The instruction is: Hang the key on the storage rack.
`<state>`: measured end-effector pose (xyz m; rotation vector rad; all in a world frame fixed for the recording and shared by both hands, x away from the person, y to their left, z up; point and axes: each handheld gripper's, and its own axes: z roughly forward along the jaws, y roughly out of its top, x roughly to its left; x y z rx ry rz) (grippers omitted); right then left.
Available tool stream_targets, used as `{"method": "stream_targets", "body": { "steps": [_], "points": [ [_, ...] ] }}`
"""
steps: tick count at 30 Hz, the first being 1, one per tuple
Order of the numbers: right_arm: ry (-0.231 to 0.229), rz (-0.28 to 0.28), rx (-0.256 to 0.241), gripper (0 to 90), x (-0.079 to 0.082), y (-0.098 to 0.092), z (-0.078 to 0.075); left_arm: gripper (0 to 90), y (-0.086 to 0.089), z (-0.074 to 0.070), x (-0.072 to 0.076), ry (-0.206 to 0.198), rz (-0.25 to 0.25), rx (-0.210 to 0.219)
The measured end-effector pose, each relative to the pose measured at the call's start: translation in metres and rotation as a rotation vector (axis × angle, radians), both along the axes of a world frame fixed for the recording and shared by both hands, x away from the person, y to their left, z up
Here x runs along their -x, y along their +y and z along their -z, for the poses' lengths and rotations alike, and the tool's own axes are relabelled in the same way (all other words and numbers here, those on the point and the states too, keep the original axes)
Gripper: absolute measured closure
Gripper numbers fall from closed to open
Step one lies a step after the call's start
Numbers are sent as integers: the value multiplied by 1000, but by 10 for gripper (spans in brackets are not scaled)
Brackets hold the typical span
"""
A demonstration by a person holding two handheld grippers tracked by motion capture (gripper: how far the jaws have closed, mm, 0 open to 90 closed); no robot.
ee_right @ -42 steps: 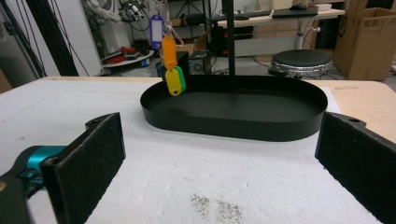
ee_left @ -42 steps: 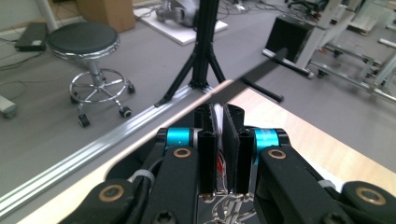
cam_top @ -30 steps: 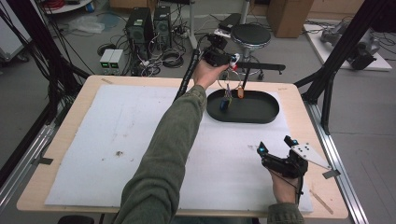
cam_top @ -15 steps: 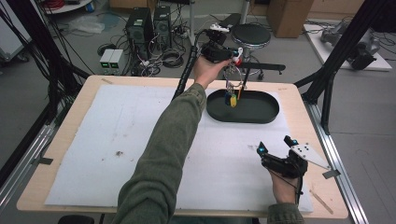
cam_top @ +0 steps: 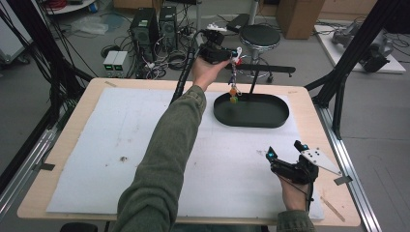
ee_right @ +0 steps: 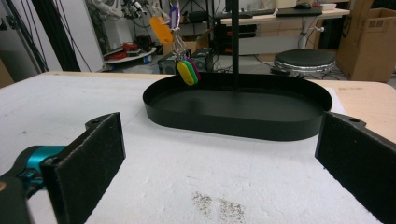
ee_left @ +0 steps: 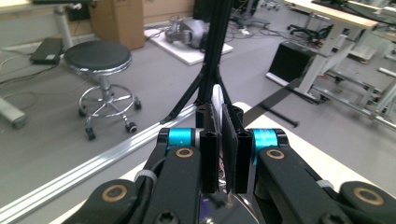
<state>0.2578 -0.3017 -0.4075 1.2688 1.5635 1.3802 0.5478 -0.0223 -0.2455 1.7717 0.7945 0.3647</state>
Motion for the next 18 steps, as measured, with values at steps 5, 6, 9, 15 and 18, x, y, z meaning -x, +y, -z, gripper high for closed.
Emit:
{"method": "stream_targets", "body": {
  "steps": [5,6,9,15,18],
  "points": [
    [-2,-1,-2,5,0,0,0,855,8,7,-6,25,-36,14],
    [1,1,-2,5,0,0,0,855,9,9,-7,27,-41,12],
    [-2,-2,1,5,0,0,0,853,10,14,-10,39,-48,0],
    [2,0,3,5,0,0,0,836,15,20,-13,69,-54,21],
    [3,-1,1,5,0,0,0,753,19,23,-14,102,-43,31]
  ]
}}
